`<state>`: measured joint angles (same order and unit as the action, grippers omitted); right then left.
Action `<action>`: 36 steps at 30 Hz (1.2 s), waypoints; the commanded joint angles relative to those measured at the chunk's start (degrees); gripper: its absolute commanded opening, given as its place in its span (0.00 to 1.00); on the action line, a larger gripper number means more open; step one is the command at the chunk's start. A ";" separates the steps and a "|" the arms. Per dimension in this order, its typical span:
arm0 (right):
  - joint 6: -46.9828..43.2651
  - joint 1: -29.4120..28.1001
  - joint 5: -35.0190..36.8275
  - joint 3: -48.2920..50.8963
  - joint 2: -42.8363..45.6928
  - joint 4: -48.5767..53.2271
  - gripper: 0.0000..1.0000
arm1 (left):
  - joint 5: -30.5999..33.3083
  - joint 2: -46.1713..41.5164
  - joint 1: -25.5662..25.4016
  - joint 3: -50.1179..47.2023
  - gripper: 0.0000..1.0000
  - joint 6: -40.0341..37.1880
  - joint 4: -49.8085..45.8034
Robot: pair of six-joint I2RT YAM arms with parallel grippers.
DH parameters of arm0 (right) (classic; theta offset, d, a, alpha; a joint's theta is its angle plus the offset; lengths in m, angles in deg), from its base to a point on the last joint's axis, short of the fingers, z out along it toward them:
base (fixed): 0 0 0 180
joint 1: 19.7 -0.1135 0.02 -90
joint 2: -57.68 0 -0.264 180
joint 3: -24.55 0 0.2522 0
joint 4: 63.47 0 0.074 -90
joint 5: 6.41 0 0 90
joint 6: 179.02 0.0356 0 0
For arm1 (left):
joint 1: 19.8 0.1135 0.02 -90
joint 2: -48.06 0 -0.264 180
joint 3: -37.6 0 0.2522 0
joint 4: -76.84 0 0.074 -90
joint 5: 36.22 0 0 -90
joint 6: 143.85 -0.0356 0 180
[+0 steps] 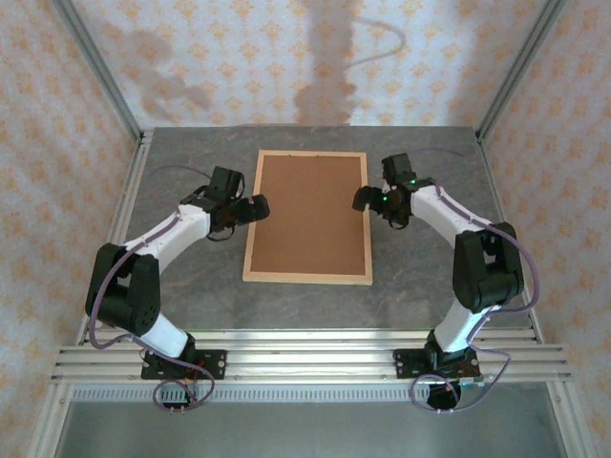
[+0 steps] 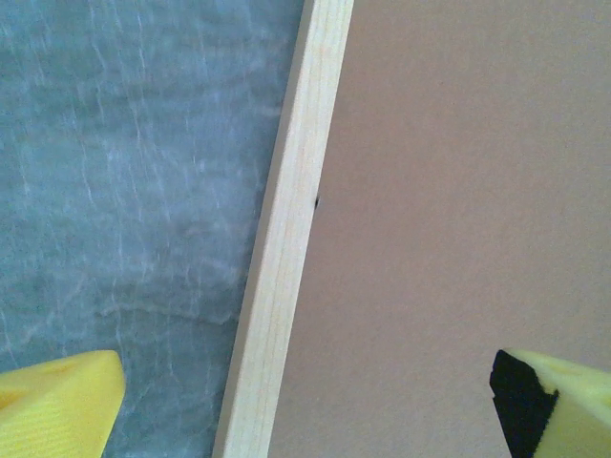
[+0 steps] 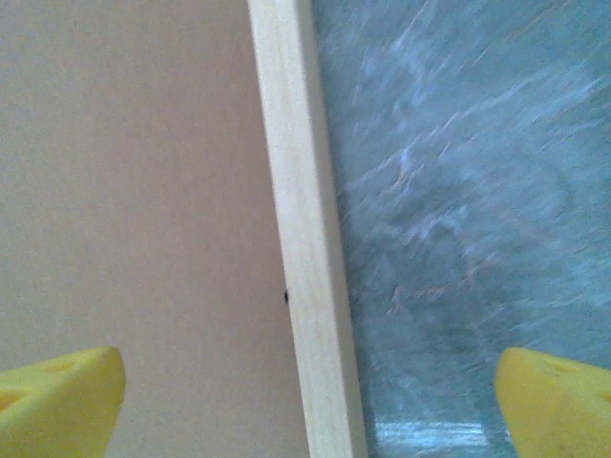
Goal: Put the photo into the frame
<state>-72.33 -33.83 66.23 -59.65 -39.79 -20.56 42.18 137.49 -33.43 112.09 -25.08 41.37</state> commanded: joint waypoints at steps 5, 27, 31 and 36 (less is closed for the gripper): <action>0.57 1.84 2.87 -8.88 -3.23 -1.63 1.00 | -1.68 4.30 2.72 6.69 1.00 -1.24 1.76; -9.48 2.62 2.59 -44.80 -33.41 16.23 0.52 | -3.09 33.61 4.40 32.19 0.65 -7.76 -3.74; -9.92 2.63 3.18 -44.96 -33.92 17.00 0.46 | -3.81 33.63 4.49 30.31 0.53 -7.69 -2.52; -10.47 2.64 3.00 -44.88 -34.36 17.48 0.45 | -4.53 34.05 4.44 28.81 0.44 -7.64 -1.58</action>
<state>-81.82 -31.54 67.76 -102.88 -73.14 -5.44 37.68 170.47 -29.49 142.14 -31.89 39.97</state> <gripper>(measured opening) 0.455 0.449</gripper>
